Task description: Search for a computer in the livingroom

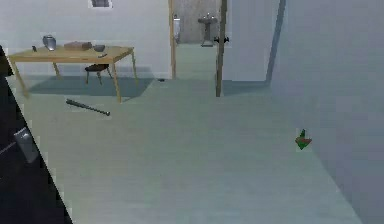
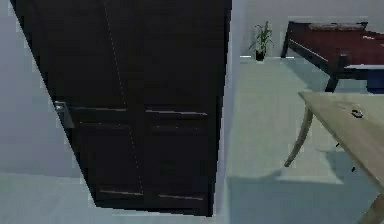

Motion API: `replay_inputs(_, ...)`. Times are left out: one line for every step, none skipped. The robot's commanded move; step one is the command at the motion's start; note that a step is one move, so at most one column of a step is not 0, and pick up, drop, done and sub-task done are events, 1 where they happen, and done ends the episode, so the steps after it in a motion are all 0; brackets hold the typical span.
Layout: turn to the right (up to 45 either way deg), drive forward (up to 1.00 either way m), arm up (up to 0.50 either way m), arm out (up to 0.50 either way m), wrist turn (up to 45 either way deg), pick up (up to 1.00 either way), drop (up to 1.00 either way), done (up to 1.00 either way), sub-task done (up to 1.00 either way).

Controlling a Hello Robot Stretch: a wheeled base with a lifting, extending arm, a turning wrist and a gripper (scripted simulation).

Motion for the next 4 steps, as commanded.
replay_inputs(0.0,1.0,0.0,0.0,0.0,0.0,0.0,0.0,0.0)
replay_inputs(0.0,1.0,0.0,0.0,0.0,0.0,0.0,0.0,0.0)
replay_inputs(0.0,1.0,0.0,0.0,0.0,0.0,0.0,0.0,0.0)
replay_inputs(6.0,0.0,0.0,0.0,0.0,0.0,0.0,0.0,0.0)
